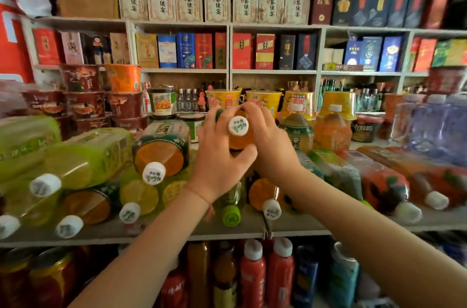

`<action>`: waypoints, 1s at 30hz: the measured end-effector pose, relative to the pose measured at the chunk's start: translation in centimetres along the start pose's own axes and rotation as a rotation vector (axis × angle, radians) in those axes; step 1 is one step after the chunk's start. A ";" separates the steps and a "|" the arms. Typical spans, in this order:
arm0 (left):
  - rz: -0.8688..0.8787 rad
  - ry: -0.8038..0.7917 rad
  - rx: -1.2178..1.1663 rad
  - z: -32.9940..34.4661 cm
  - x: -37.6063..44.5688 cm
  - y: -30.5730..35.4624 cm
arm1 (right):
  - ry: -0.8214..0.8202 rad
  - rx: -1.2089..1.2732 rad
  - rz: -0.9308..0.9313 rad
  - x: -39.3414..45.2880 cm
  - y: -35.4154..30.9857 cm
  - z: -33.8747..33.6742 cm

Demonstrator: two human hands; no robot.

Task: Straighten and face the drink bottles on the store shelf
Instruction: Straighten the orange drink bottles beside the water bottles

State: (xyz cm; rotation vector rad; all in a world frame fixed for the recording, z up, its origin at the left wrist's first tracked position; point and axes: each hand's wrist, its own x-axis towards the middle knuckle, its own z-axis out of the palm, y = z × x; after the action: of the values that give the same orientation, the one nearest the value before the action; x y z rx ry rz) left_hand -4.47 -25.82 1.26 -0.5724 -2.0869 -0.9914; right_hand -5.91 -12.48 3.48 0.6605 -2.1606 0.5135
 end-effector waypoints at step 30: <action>-0.378 -0.517 0.225 5.5 9.3 -4.5 | -0.514 -0.080 0.171 10.0 11.5 2.2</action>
State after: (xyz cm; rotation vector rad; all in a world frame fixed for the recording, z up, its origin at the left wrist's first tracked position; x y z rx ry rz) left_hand -15.59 -23.47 4.12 -0.3461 -2.8013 -0.8497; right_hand -19.64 -7.60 8.48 0.6135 -2.7228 0.3694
